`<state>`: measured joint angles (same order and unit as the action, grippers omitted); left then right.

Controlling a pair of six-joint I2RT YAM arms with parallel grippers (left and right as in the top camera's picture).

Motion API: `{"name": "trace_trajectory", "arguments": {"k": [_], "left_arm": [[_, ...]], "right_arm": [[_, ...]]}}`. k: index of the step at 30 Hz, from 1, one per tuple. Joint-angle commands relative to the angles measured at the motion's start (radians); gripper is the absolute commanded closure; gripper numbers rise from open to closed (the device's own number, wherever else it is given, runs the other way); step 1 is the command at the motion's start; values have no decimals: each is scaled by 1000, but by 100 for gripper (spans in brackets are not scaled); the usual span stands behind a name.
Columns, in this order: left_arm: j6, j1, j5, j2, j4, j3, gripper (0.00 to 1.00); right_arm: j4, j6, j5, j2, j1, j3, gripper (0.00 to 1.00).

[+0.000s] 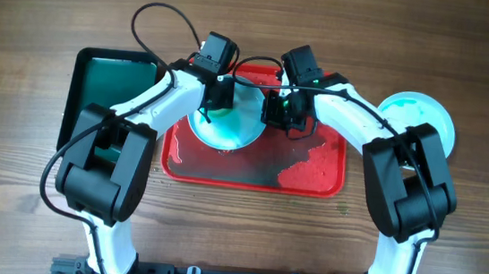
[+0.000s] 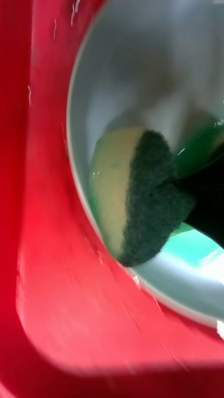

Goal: Clean dirty plates on tray and stack at the side
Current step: 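Scrub the last plate with the sponge while right gripper holds its rim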

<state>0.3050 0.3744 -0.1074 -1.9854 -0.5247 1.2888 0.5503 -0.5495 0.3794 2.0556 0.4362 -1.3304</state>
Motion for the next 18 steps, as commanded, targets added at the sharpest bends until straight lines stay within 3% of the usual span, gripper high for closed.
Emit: {"name": "trace_trajectory", "arguments": {"k": [1, 2, 4, 7, 8, 10, 13, 16, 18], "left_arm": [[213, -9, -196, -10, -130, -7, 96], [234, -9, -185, -10, -162, -7, 96], [164, -9, -47, -10, -214, -7, 96], [-142, -9, 313, -10, -214, -6, 96], [-271, -9, 498, -10, -216, -6, 96], [-382, -9, 698, -10, -230, -6, 96], [-403, -8, 718, -10, -248, -6, 96], [-395, -8, 614, -10, -216, -6, 96], [-309, -8, 478, -10, -149, -6, 96]], "right_arm": [[0, 1, 26, 16, 4, -16, 96], [0, 0, 26, 16, 4, -16, 96], [0, 1, 26, 16, 4, -16, 96], [0, 0, 26, 16, 4, -16, 96], [-1, 0, 26, 16, 4, -16, 96], [-1, 0, 26, 16, 4, -16, 96], [0, 2, 26, 16, 4, -16, 96], [0, 4, 26, 16, 4, -16, 96], [-1, 3, 26, 16, 4, -16, 96]]}}
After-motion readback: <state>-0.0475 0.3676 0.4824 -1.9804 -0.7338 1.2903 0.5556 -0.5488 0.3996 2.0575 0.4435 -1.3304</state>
